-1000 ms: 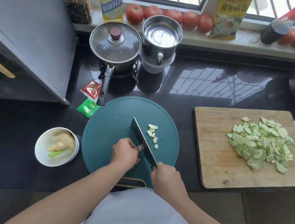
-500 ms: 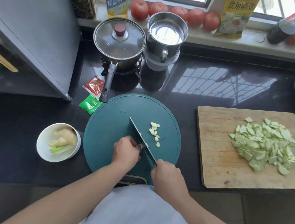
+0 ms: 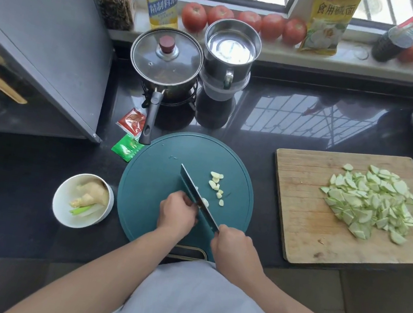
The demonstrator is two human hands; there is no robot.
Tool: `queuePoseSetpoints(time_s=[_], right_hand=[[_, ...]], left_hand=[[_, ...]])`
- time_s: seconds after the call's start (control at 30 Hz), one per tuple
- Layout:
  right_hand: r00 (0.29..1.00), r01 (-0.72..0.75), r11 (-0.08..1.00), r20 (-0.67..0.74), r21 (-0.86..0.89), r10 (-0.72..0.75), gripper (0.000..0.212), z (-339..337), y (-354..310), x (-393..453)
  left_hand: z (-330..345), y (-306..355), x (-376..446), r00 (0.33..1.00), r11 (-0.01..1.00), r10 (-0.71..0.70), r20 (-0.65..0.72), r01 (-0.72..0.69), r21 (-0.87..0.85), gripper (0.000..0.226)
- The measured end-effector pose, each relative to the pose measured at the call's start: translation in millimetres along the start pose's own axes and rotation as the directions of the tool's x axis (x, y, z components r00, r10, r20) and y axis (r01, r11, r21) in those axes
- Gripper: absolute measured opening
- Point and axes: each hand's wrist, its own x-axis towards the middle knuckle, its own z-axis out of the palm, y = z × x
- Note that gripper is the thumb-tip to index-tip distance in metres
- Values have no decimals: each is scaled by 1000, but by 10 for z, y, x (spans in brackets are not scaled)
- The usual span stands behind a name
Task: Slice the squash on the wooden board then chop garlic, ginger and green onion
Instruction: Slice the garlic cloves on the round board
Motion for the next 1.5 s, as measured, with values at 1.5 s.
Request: queuePoseSetpoints(time_s=[1.5], right_hand=[[1000, 31, 999, -2, -9, -31, 20, 12, 14, -32]], left_hand=[[-7, -54, 4, 999, 986, -37, 30, 42, -164, 15]])
